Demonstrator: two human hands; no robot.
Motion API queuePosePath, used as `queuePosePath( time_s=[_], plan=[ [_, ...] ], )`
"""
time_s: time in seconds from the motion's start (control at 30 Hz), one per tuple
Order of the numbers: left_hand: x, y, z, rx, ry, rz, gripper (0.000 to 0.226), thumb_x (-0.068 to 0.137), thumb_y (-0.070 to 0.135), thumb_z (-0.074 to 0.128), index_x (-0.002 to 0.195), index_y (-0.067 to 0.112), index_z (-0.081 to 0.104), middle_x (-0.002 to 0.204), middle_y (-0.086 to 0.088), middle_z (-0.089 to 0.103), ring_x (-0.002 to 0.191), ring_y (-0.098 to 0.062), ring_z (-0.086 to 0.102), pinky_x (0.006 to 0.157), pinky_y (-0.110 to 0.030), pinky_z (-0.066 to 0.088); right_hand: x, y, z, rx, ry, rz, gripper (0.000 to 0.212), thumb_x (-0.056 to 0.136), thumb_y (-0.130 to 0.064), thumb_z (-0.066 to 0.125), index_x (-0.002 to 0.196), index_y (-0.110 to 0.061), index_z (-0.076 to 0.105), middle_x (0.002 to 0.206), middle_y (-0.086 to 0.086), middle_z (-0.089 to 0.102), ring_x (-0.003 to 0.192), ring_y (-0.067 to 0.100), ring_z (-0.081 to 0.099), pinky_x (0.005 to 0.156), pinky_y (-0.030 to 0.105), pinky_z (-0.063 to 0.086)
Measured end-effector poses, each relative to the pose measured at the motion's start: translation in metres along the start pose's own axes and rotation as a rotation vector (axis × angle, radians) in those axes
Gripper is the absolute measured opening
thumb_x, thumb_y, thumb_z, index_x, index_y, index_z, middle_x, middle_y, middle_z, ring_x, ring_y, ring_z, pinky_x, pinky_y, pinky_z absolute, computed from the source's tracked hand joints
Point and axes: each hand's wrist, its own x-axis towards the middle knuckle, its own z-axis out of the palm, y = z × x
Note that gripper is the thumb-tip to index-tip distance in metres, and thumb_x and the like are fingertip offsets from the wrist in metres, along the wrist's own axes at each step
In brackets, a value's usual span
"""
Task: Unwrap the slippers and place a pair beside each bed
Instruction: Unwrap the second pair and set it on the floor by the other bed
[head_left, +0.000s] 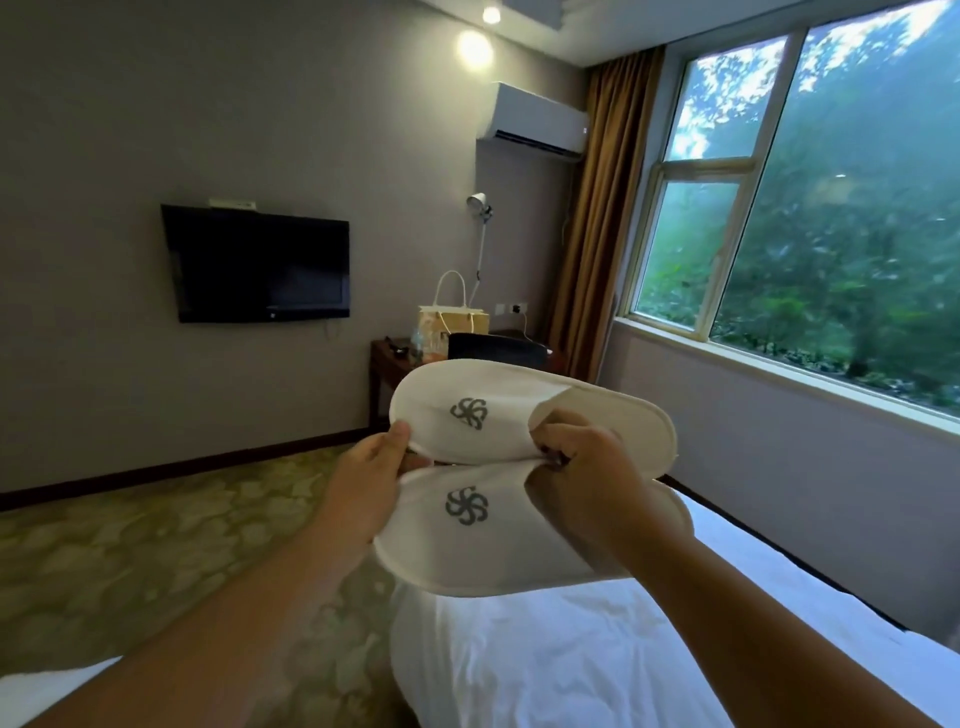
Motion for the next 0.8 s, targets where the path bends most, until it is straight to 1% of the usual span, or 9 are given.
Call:
queuePosePath(
  time_s=[0.1,0.2,0.3,0.37,0.47,0.57,0.63,0.73,0.8],
  plan=[
    [0.037,-0.012,-0.018,0.014,0.019,0.000,0.047,0.099,0.054,0.042,0.082,0.023,0.073,0.068,0.020,0.072,0.056,0.000,0.064,0.051,-0.024,0.040,0.032,-0.001,0.034,0.010,-0.022,-0.013,0.020,0.080,-0.027,0.060,0.077,-0.047,0.058,0.083,-0.032,0.058,0.080,-0.010,0.055,0.064,0.005,0.041],
    [0.081,-0.026,-0.030,0.006,-0.001,-0.023,0.049,0.098,0.055,0.043,0.081,0.020,0.072,0.068,0.016,0.073,0.064,-0.007,0.067,0.055,-0.027,0.042,0.065,-0.002,0.069,0.029,0.024,-0.039,0.010,0.073,-0.037,0.050,0.075,-0.043,0.058,0.079,-0.027,0.058,0.076,-0.003,0.055,0.065,0.016,0.046],
    [0.129,-0.039,-0.038,-0.057,-0.028,-0.047,0.049,0.097,0.054,0.047,0.079,0.016,0.073,0.068,0.007,0.073,0.074,-0.020,0.069,0.062,-0.033,0.048,0.099,0.002,0.101,0.024,0.073,-0.047,0.023,0.073,-0.024,0.055,0.070,-0.047,0.054,0.082,-0.027,0.057,0.078,-0.003,0.053,0.062,0.012,0.041],
    [0.160,-0.047,-0.041,-0.054,-0.058,-0.036,0.050,0.097,0.055,0.047,0.078,0.017,0.074,0.070,0.007,0.074,0.071,-0.017,0.069,0.058,-0.029,0.047,0.120,0.007,0.120,0.031,0.109,-0.052,0.028,0.072,-0.018,0.057,0.065,-0.044,0.052,0.079,-0.028,0.056,0.077,-0.003,0.052,0.059,0.009,0.038],
    [0.204,-0.056,-0.042,-0.018,-0.108,0.001,0.043,0.097,0.055,0.047,0.088,0.021,0.073,0.075,0.008,0.075,0.064,-0.003,0.067,0.051,-0.018,0.045,0.147,0.018,0.143,0.026,0.153,-0.047,0.020,0.075,-0.016,0.064,0.072,-0.035,0.062,0.076,-0.024,0.057,0.083,0.000,0.056,0.062,0.016,0.049],
    [0.246,-0.062,-0.034,-0.010,-0.121,0.025,0.040,0.097,0.049,0.052,0.122,0.020,0.061,0.108,0.003,0.071,0.096,-0.014,0.066,0.075,-0.032,0.052,0.171,0.033,0.159,-0.008,0.202,-0.021,0.014,0.073,-0.015,0.063,0.067,-0.029,0.061,0.071,-0.022,0.054,0.072,0.003,0.056,0.057,0.015,0.047],
    [0.269,-0.066,-0.026,0.011,-0.174,0.000,0.050,0.097,0.049,0.051,0.140,0.024,0.047,0.126,0.004,0.060,0.108,-0.016,0.057,0.075,-0.029,0.048,0.186,0.045,0.167,-0.033,0.231,0.003,0.007,0.067,-0.017,0.058,0.060,-0.018,0.059,0.065,-0.014,0.053,0.061,0.008,0.050,0.053,0.024,0.047],
    [0.302,-0.069,-0.012,-0.038,-0.276,-0.097,0.064,0.092,0.062,0.046,0.149,0.035,0.034,0.146,0.002,0.047,0.126,-0.018,0.050,0.097,-0.039,0.044,0.211,0.067,0.175,-0.052,0.230,0.039,0.005,0.068,-0.006,0.066,0.064,-0.007,0.064,0.069,0.000,0.060,0.064,0.019,0.054,0.059,0.041,0.052],
    [0.326,-0.068,-0.002,-0.150,-0.368,-0.178,0.074,0.085,0.072,0.045,0.149,0.037,0.036,0.149,0.002,0.045,0.126,-0.017,0.050,0.106,-0.050,0.042,0.229,0.081,0.180,-0.037,0.210,0.035,0.006,0.072,-0.005,0.071,0.072,-0.011,0.069,0.077,-0.004,0.064,0.071,0.017,0.059,0.066,0.034,0.058]
  ],
)
